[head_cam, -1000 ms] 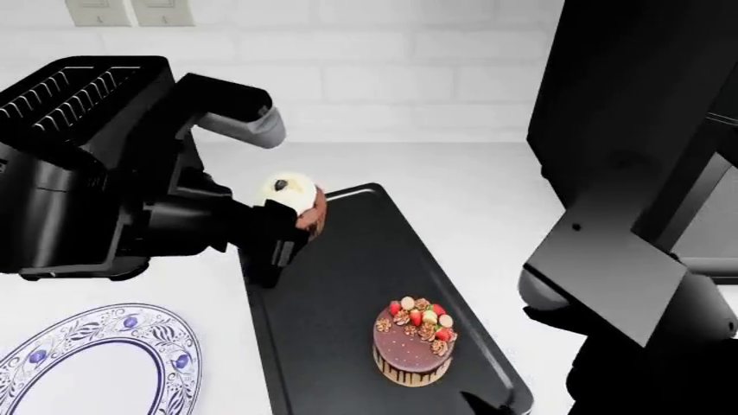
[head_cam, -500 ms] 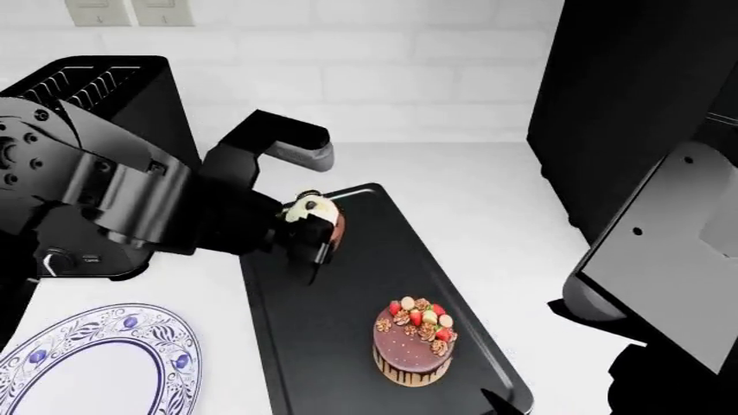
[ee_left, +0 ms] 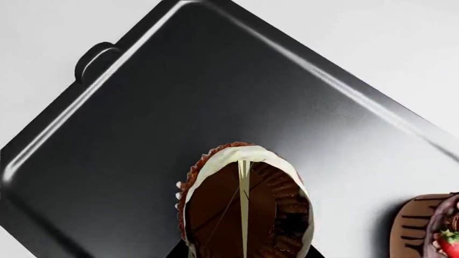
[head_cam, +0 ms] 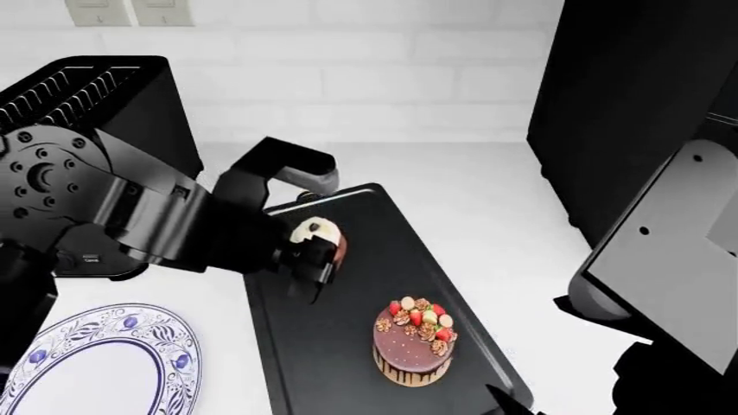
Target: Move the dessert items from the plate to the tray.
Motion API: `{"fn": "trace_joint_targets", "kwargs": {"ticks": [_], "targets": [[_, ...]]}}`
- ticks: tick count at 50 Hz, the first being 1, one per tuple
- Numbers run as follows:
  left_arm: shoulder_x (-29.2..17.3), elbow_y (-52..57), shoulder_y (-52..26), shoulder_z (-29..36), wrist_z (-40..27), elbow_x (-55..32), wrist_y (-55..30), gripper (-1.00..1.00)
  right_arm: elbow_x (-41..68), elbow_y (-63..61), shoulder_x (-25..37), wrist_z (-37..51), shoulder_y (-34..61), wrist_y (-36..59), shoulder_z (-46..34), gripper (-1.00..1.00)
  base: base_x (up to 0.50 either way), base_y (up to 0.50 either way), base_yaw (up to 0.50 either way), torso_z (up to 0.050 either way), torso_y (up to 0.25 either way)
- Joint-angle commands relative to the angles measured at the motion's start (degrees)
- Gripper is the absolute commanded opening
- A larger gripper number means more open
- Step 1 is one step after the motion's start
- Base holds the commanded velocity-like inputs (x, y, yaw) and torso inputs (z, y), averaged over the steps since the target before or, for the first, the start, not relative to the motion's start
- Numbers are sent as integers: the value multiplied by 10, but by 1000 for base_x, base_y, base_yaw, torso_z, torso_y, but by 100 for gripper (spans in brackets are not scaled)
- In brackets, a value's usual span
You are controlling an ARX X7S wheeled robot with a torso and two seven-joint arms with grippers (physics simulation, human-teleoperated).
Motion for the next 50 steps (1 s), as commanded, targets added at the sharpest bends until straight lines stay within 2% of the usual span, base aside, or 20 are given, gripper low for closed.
{"fn": "trace_joint_targets", "kwargs": {"ticks": [1,17,18,35,43,50], "targets": [[1,-2,2,7,3,1,5,-100,-1,-2,2,1,3,0,-2,100,0,0,0,0,0],[4,-11,0,19,7,-2,7,-100,-5,-2,5,-1,5,2,-3,100,0,0,0,0,1],[4,-12,-1,19,7,-3,8,100,-5,-2,4,-1,5,2,-3,100,0,0,0,0,0],[-9,4,-10,18,-17,-38,14,100,-2,-5,4,0,11,0,-6,100,0,0,0,0,0],[-45,55,-24,3,-74,-121,26,100,4,-4,9,4,22,-1,-4,100,0,0,0,0,0],[-101,145,-21,-28,-111,-191,59,100,-3,-3,39,-8,21,2,13,100,0,0,0,0,0]]}}
